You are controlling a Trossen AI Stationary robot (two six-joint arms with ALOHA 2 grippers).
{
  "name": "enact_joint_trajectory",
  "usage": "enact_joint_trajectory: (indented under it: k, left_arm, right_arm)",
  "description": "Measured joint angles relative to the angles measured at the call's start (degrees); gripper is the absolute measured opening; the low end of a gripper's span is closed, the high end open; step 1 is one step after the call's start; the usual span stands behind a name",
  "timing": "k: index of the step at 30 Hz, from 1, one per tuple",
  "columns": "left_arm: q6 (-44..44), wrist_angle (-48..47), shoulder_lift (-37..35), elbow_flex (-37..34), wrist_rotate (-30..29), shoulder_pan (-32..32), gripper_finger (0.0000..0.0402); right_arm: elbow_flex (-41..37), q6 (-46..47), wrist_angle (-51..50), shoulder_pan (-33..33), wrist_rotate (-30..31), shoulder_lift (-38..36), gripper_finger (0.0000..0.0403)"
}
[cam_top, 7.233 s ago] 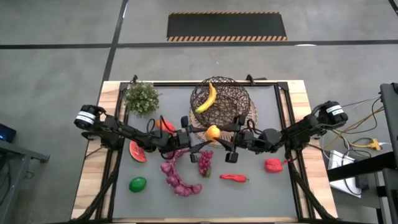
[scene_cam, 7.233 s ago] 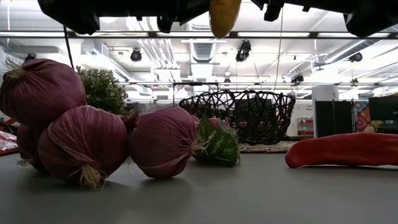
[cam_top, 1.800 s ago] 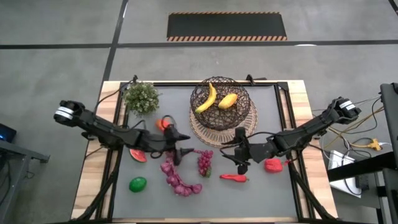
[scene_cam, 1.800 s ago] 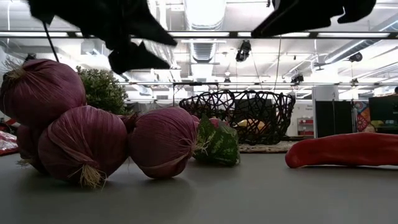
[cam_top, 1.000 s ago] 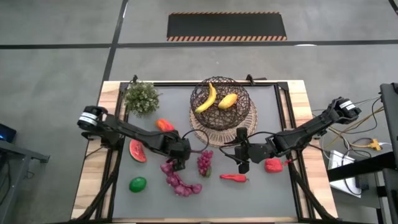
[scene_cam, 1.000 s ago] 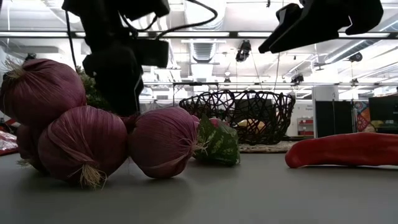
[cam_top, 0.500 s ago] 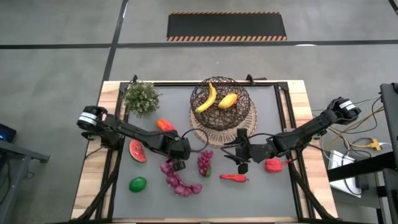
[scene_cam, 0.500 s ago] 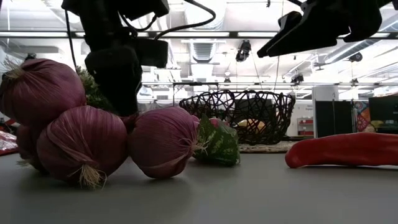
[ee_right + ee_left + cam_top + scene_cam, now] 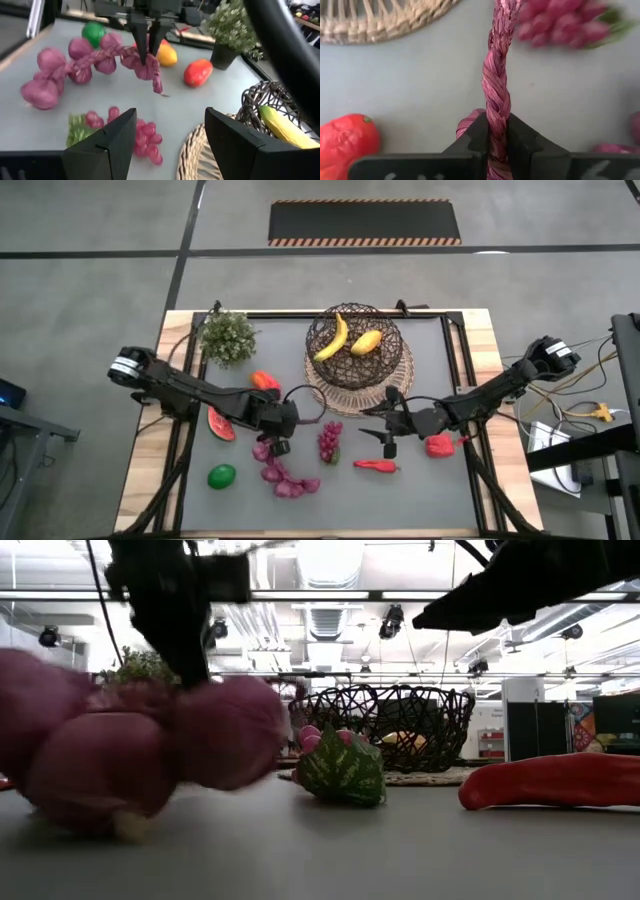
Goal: Build produce basket
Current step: Put the purple garlic into the black wire basket
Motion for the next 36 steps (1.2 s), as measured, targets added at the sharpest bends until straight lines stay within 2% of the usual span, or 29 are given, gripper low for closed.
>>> enact_joint_trajectory:
  k: [3, 8, 13, 16, 23, 29, 32, 36]
  left_arm:
    - [-0.3, 0.9, -3.9, 0.0, -2.1, -1.5, 0.0021]
    - [0.1, 2.8, -9.5, -0.2, -9.0, -4.5, 0.0020]
    - [3.7, 9.9, -13.4, -1.0, -14.1, -6.8, 0.0020]
    - [7.8, 16.2, -14.1, -1.7, -15.2, -7.5, 0.0023]
    - [15.5, 28.7, -11.4, -2.5, -16.5, -7.6, 0.0026]
    - [20.1, 35.5, -7.4, -2.5, -17.8, -7.3, 0.0027]
    - [23.8, 40.6, -4.1, -2.5, -20.0, -7.3, 0.0028]
    - [28.7, 46.8, -0.3, -2.5, -23.1, -7.1, 0.0028]
  right_arm:
    - [-0.6, 0.1, 3.8, -0.4, 0.0, 0.0, 0.0220]
    - [-0.4, 0.0, 5.5, -1.4, 0.0, 0.0, 0.0239]
    - [-0.4, -1.2, 8.6, -2.4, -0.1, 0.8, 0.0269]
    - [-0.4, -2.7, 13.5, -2.7, -0.1, 3.1, 0.0282]
    - [-0.4, -9.7, 37.0, -3.3, -0.6, 13.8, 0.0292]
    - [1.7, -13.1, 56.4, -4.2, -4.5, 22.8, 0.0280]
    - [4.3, -13.3, 60.6, -4.9, -7.5, 26.4, 0.0274]
    - [7.9, -13.8, 60.6, -5.2, -10.7, 29.5, 0.0265]
